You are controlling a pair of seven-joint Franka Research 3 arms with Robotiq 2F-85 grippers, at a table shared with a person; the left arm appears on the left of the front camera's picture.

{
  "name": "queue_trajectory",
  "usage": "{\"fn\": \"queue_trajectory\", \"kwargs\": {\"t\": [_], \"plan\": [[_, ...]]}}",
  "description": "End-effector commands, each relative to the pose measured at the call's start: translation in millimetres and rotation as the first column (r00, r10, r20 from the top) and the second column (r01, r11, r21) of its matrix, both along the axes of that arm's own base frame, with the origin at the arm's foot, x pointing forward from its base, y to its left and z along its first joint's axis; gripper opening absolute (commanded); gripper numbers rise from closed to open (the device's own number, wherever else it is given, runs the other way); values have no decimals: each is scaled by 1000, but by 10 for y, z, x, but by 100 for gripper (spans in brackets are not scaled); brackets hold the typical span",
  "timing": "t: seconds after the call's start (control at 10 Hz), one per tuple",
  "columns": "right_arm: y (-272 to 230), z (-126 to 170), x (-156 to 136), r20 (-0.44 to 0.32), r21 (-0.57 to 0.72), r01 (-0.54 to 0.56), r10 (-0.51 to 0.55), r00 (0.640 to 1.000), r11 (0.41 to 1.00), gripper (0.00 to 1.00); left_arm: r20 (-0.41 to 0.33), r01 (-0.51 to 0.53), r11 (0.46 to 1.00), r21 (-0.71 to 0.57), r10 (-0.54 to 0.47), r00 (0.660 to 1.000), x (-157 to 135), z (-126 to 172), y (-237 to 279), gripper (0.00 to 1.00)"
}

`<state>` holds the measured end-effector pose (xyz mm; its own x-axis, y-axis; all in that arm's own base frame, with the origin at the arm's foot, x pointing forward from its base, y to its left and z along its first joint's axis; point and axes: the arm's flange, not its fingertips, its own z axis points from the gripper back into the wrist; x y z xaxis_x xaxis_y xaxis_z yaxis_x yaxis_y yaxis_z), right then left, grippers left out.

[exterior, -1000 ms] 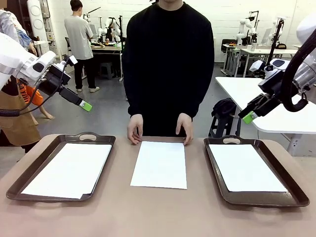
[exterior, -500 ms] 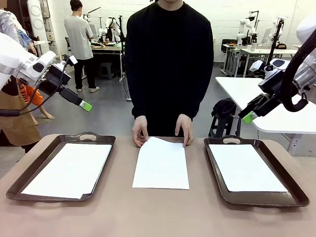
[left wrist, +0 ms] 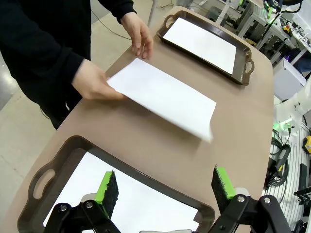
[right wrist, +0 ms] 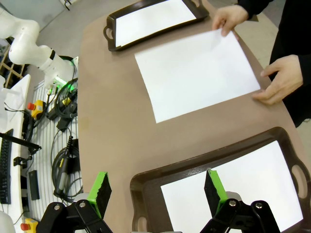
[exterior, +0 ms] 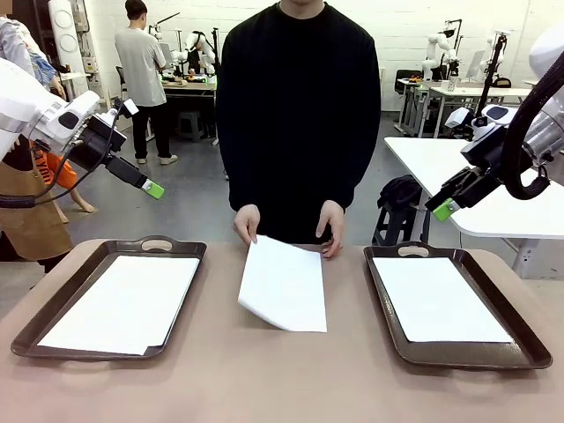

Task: Sort the A4 documents.
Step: Receive the A4 Paper.

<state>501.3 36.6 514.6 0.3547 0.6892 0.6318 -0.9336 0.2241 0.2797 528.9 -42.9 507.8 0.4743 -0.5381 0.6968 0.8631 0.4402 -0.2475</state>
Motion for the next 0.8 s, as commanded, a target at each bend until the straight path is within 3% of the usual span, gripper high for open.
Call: {"fn": "queue_trajectory", "kwargs": {"t": [0.0, 0.7], "plan": [[14, -11, 2, 9, -4, -3, 3, 1000, 1000, 100, 0, 2, 1000, 0, -2, 1000, -1, -3, -10, 100], [14, -11, 2, 9, -4, -3, 3, 1000, 1000, 100, 0, 2, 1000, 0, -2, 1000, -1, -3, -10, 100]]}}
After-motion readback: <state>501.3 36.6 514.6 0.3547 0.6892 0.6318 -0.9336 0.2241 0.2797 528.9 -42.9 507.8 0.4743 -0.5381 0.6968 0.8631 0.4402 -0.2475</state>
